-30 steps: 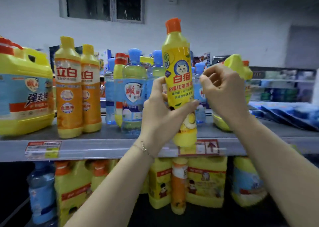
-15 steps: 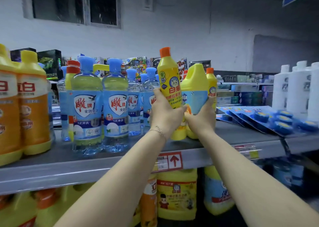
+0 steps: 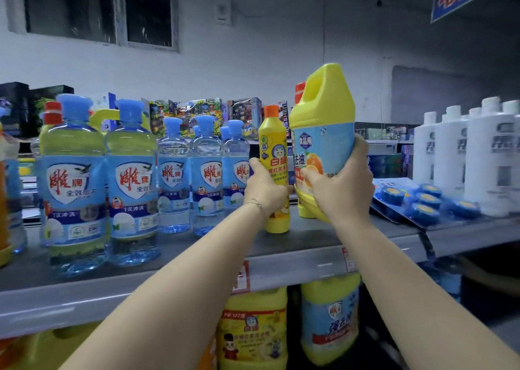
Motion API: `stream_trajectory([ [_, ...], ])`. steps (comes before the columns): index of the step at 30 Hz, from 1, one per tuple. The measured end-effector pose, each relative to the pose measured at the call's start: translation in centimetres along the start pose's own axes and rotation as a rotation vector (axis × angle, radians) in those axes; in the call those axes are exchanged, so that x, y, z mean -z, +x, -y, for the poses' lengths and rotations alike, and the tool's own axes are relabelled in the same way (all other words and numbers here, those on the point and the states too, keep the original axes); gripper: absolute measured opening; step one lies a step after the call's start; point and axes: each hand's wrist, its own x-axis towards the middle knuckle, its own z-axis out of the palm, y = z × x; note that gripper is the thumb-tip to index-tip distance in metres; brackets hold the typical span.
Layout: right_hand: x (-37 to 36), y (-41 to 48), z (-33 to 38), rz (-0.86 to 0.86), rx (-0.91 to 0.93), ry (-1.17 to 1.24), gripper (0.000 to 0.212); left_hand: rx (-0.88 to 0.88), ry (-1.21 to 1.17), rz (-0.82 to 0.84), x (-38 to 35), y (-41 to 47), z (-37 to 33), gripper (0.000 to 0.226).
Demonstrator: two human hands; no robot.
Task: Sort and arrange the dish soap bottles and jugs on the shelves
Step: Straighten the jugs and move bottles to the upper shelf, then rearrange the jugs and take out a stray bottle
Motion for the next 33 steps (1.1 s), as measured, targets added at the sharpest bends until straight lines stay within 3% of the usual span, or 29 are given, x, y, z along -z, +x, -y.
stream_trajectory([
  [5,2.4,-0.6,-1.1,-0.010,0.070,-0.034,0.068,-0.013,-0.012,0.099,-1.2,1.3,0.3,0.055],
  [12,3.6,-2.3,-1.2,-0.051,0.125,0.005,0.065,0.022,-0.049,0.137,0.5,1.0,0.3,0.081],
  [17,4.9,-3.5,0.1,-0.076,0.188,0.096,0.063,-0.215,-0.115,0.077,3.4,-0.2,-0.5,0.040],
  [19,5.3,-4.1,0.8,-0.068,0.209,0.120,0.061,-0.240,-0.117,0.207,4.4,-0.9,-1.1,0.042],
  [23,6.0,-5.6,1.7,-0.067,0.233,0.263,0.059,-0.290,-0.237,0.649,5.6,-2.9,-2.0,0.061],
  [26,7.1,-5.8,2.0,-0.011,0.217,0.496,0.057,-0.268,-0.447,0.795,6.7,-4.1,-1.6,0.071],
  [33,8.3,-6.1,-0.8,0.372,0.091,0.944,0.040,-0.303,-0.545,0.599,7.2,-9.1,-0.3,0.079],
])
